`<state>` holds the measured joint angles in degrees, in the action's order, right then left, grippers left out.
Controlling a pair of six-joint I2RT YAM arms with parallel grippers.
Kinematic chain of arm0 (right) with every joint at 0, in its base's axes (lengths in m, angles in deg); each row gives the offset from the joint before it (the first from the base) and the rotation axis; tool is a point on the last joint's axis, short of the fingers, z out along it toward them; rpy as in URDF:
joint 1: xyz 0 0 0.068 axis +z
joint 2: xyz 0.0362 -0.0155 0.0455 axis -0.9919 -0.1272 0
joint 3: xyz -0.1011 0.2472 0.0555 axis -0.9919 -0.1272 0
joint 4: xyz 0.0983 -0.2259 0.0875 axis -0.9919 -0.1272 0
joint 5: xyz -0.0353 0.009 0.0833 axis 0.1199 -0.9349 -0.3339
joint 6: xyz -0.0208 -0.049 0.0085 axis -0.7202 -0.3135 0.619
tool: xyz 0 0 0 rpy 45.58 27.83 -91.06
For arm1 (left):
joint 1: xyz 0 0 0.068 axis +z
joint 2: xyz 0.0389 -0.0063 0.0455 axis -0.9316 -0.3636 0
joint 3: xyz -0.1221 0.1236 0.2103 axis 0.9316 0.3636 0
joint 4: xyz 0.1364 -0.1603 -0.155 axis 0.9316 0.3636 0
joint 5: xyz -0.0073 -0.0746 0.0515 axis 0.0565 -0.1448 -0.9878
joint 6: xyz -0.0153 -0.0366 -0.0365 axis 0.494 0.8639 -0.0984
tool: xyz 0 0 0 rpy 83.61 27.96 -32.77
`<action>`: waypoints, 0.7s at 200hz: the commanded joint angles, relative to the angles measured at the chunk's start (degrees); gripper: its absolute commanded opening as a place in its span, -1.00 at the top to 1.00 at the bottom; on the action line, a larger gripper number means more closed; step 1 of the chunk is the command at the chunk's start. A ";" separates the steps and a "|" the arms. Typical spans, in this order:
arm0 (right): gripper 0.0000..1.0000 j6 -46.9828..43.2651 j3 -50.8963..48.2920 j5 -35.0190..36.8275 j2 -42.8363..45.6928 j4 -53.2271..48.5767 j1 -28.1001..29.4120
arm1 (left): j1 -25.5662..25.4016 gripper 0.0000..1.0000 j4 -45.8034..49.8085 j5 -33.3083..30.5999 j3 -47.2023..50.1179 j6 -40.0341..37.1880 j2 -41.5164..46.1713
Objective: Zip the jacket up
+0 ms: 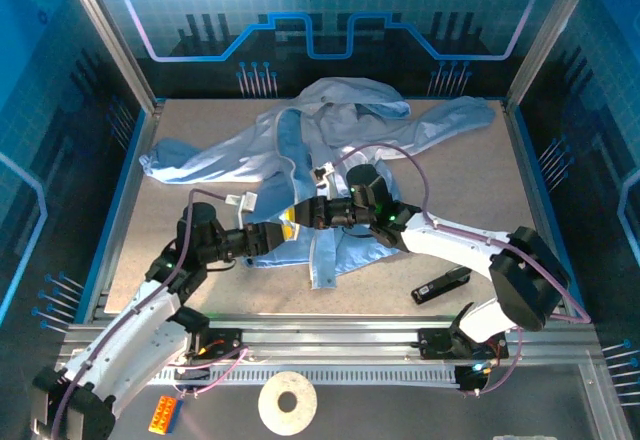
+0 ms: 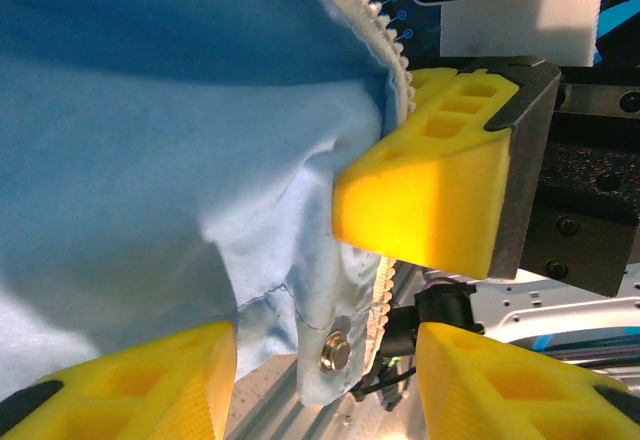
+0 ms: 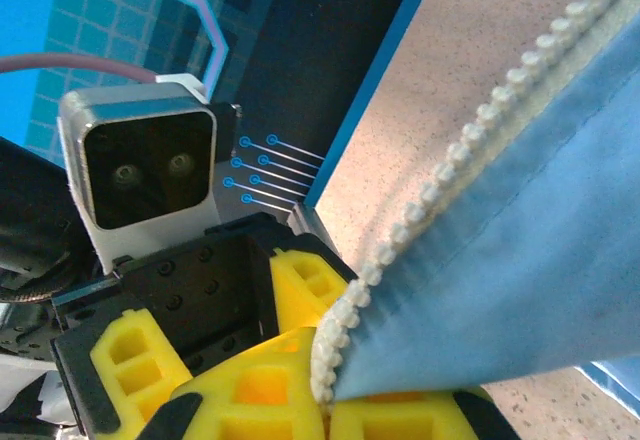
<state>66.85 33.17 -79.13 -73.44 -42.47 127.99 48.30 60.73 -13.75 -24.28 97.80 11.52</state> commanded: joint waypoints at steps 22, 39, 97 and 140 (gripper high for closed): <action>1.00 3.47 0.35 -0.67 -1.43 6.82 -0.48 | -0.05 -0.04 -4.64 3.83 0.21 4.10 -1.39; 1.00 2.92 0.65 -0.31 -1.43 5.57 -0.47 | 0.03 0.05 -3.89 4.05 -0.17 3.76 -1.25; 0.71 2.05 0.73 0.99 -1.40 2.96 -0.48 | 0.87 0.94 -1.16 5.03 -0.97 1.55 -1.08; 0.27 2.77 -0.85 4.44 1.19 1.40 0.40 | 1.33 1.00 -0.88 4.27 -1.14 2.29 -1.06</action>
<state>69.39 33.10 -77.69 -74.56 -40.22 127.99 48.93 59.31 -10.38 -24.21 100.09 10.12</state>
